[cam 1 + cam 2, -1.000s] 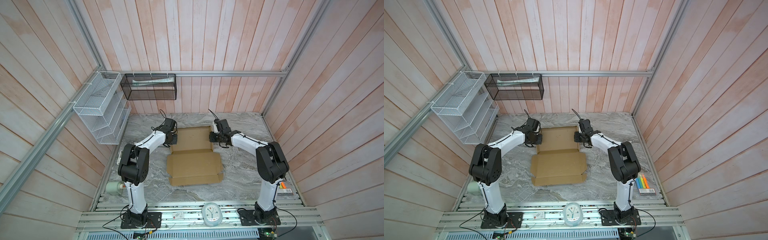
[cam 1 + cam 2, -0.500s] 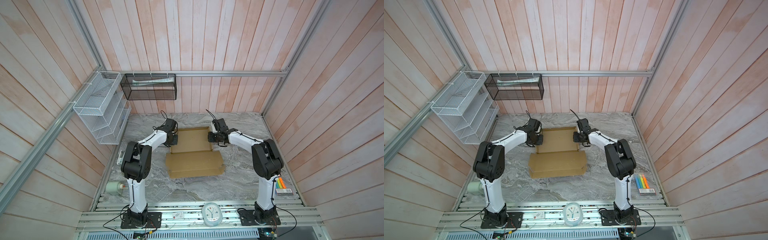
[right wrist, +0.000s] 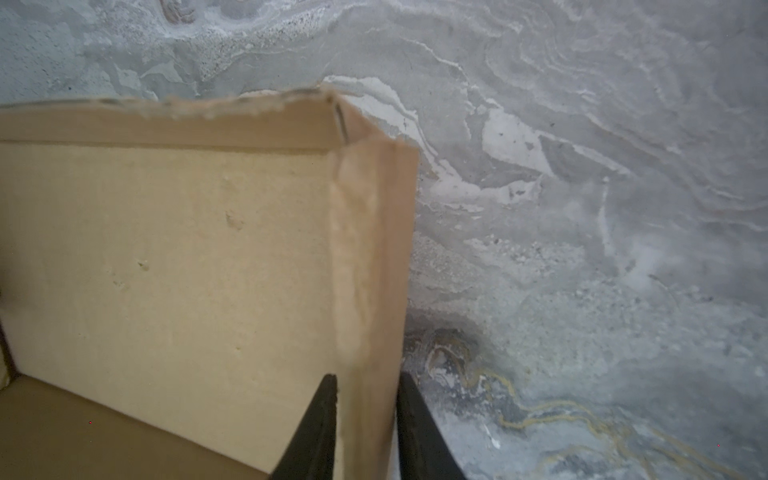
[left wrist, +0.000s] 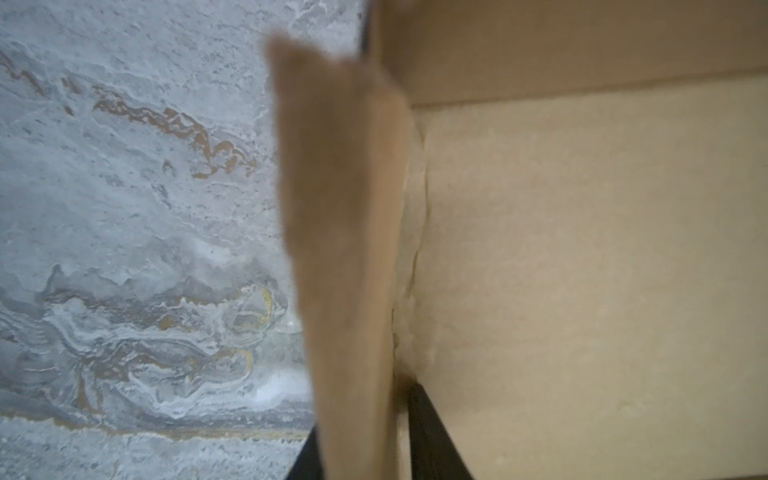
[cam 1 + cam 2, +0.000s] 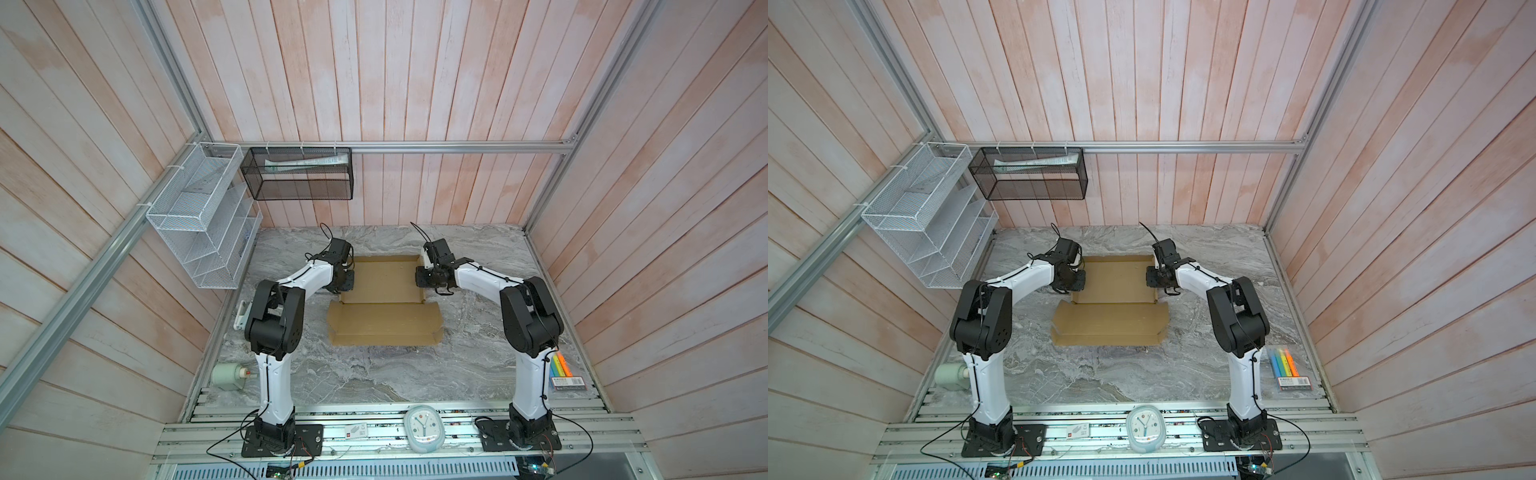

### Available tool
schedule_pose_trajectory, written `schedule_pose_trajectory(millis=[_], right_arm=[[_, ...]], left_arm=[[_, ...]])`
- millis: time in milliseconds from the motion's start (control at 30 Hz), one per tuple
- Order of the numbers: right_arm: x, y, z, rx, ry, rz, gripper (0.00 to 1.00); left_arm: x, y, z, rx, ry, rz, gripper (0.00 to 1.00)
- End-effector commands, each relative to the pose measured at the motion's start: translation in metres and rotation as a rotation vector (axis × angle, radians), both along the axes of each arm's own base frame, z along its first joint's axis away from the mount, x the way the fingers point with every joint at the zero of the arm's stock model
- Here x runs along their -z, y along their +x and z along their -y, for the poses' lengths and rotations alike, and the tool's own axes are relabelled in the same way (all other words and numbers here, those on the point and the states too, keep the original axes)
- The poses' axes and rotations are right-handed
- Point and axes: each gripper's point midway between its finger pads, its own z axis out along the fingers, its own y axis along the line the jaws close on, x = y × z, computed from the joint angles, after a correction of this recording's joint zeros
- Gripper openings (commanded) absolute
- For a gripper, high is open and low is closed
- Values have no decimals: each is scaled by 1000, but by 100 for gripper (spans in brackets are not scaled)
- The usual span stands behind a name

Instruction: Fold the paper box

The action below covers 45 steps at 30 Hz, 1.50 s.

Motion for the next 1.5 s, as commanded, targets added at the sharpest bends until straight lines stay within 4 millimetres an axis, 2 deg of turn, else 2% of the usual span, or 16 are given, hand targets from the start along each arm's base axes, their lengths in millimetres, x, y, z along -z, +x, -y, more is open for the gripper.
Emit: schedule_pose_trajectory(millis=[0,400,767,1233,1467], right_arm=[[6,2,-3,-2,-20,-11,29],[5,10,-4,-9,-41,6,35],[-7,17,-6,-21,-32,54,36],[-70,20,0,-28,-21,200,39],[-91,16,-5,-51,22,243,39]], left_arm=[[3,9,0,7,5,16,32],[6,12,-2,3,14,16,36],[-15,20,-4,13,25,53,38],[-28,24,-5,8,20,73,39],[-58,32,-4,4,12,135,39]])
